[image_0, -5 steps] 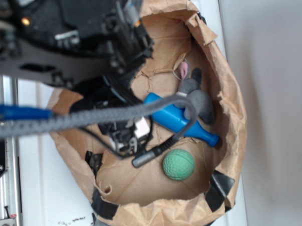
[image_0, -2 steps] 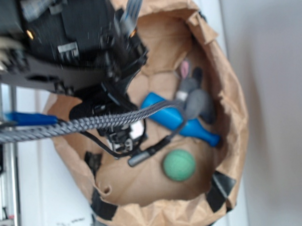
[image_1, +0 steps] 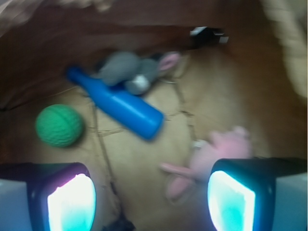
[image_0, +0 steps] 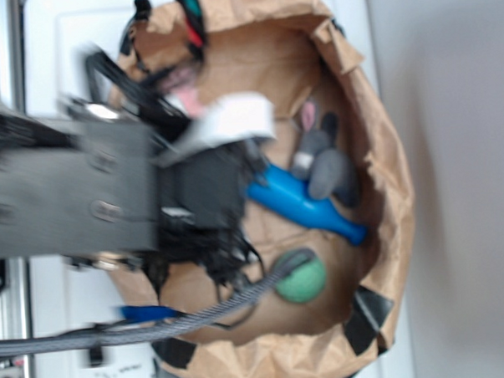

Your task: Grab the green ball.

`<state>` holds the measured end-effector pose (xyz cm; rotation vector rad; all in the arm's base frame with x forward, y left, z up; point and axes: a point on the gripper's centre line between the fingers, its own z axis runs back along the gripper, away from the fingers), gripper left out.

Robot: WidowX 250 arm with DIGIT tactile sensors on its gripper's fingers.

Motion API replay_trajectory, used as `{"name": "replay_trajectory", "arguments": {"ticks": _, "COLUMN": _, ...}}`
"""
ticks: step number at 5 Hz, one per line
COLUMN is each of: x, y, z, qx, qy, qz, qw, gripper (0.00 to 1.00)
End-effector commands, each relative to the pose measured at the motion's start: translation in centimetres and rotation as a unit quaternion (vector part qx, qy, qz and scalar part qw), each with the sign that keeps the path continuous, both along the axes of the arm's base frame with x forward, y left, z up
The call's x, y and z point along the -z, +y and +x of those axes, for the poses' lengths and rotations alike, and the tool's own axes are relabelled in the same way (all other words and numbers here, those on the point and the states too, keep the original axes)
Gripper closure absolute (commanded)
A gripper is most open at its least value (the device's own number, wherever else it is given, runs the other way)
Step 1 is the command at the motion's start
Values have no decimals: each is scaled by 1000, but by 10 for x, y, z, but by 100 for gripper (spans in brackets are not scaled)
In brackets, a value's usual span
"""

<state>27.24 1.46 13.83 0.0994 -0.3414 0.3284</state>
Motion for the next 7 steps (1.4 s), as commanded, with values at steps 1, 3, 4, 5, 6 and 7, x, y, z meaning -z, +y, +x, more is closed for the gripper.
{"name": "replay_trajectory", "arguments": {"ticks": 1, "x": 3, "y": -25, "z": 46, "qx": 9, "qy": -36, "qz": -19, "qw": 999, "gripper": 0}}
{"name": "replay_trajectory", "arguments": {"ticks": 3, "x": -11, "y": -22, "z": 50, "qx": -33, "qy": -68, "qz": -83, "qw": 994, "gripper": 0}}
{"name": "replay_trajectory", "arguments": {"ticks": 4, "x": -22, "y": -18, "z": 45, "qx": -77, "qy": -67, "qz": -104, "qw": 989, "gripper": 0}}
{"name": "replay_trajectory", "arguments": {"ticks": 5, "x": -19, "y": -17, "z": 49, "qx": -119, "qy": -52, "qz": -120, "qw": 984, "gripper": 0}}
{"name": "replay_trajectory", "arguments": {"ticks": 6, "x": -16, "y": -19, "z": 52, "qx": -144, "qy": -43, "qz": -134, "qw": 980, "gripper": 0}}
{"name": "replay_trajectory", "arguments": {"ticks": 7, "x": -13, "y": -20, "z": 58, "qx": -149, "qy": -69, "qz": -139, "qw": 977, "gripper": 0}}
